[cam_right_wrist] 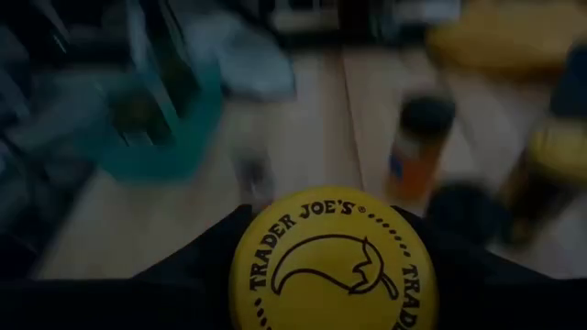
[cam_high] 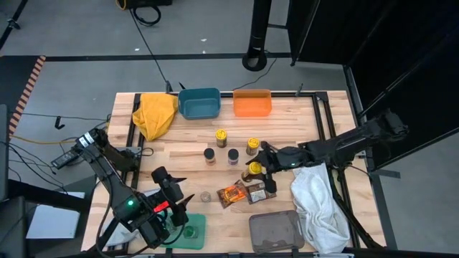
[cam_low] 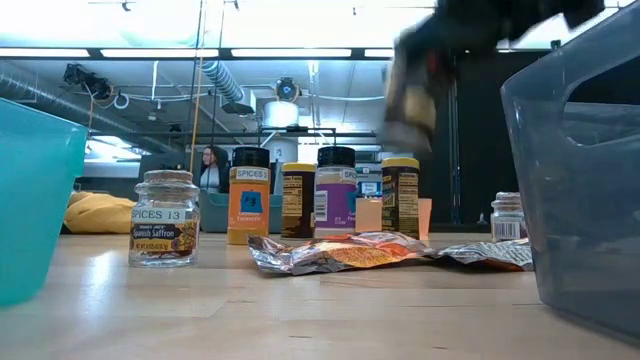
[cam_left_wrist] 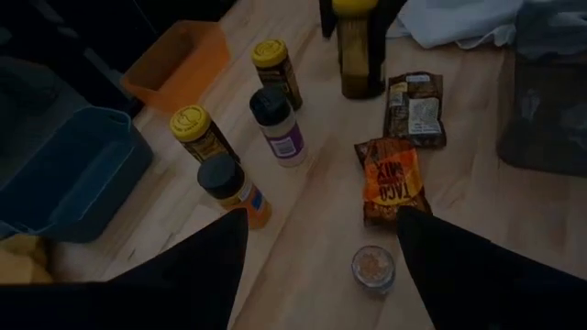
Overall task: Sort spices by type
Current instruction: Put the bottom right yellow seasoning bottle into the black bin
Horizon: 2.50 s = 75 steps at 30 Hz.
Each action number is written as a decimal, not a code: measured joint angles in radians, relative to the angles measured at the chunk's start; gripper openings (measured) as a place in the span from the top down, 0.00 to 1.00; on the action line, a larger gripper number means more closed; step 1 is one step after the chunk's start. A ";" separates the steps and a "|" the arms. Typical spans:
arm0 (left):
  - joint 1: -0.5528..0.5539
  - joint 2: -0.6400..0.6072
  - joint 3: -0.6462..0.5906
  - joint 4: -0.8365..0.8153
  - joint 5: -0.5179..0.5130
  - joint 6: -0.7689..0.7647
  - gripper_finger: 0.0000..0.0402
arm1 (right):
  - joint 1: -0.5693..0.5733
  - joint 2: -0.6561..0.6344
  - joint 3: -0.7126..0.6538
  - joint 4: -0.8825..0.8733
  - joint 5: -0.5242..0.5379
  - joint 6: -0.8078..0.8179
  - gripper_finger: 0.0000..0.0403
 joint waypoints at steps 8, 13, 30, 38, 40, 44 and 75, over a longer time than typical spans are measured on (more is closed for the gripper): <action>0.000 0.000 0.000 -0.004 -0.015 0.000 0.29 | 0.196 -0.046 0.099 -0.057 -0.009 -0.046 0.43; 0.000 0.000 0.000 -0.008 -0.016 0.017 0.29 | 0.329 -0.047 0.134 -0.194 0.060 0.105 0.43; 0.000 0.000 0.000 -0.048 -0.041 0.018 0.29 | 0.514 0.123 0.200 -0.150 0.275 0.250 0.43; 0.000 0.000 0.000 -0.048 -0.041 0.018 0.29 | 0.505 0.262 0.392 -0.394 0.210 0.179 0.43; 0.000 0.000 0.000 -0.048 -0.041 0.018 0.29 | 0.507 0.279 0.406 -0.437 0.205 0.186 0.43; 0.000 0.000 0.000 -0.048 -0.041 0.018 0.29 | 0.508 0.307 0.408 -0.413 0.200 0.189 0.41; 0.000 0.000 -0.002 -0.051 -0.053 0.016 0.29 | 0.458 0.422 0.339 -0.223 0.138 0.171 0.42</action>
